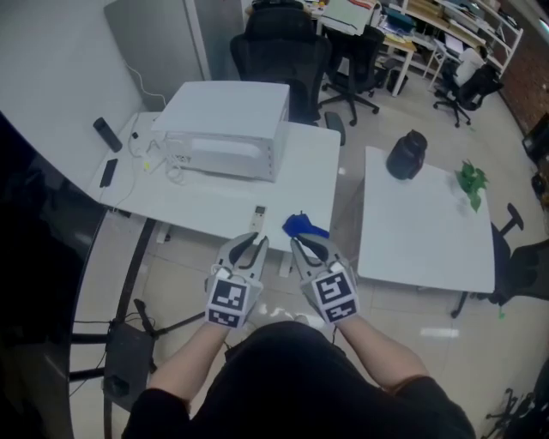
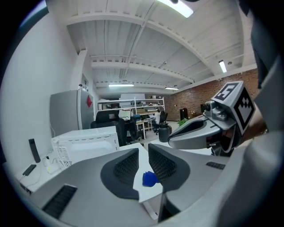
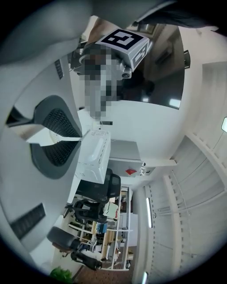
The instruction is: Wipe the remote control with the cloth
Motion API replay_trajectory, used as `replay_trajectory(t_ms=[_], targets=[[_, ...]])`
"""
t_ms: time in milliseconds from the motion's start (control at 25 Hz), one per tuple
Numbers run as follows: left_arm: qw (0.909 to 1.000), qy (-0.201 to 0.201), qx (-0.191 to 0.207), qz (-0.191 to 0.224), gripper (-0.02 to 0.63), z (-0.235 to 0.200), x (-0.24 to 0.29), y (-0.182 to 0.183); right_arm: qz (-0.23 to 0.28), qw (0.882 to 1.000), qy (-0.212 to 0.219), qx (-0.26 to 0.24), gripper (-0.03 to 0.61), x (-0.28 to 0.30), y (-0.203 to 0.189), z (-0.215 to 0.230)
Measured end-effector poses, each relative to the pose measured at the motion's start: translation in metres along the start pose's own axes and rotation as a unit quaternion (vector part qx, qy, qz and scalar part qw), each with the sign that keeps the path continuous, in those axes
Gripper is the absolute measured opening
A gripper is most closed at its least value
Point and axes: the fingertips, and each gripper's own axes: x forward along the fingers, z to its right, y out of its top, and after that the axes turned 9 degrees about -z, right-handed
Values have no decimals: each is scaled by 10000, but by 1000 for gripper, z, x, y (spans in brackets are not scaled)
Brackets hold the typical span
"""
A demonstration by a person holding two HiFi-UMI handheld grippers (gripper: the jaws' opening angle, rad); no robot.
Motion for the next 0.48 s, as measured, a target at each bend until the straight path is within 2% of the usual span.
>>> replay_trajectory(t_ms=[120,480], targets=[[9999,-29,88,91,12,7,-12,8,141,9999,26,-54,20,-10,10,-8],[9998,-28,124,126,0,15,-18,9,245,9993,173,-236,9,-17,14,-17]])
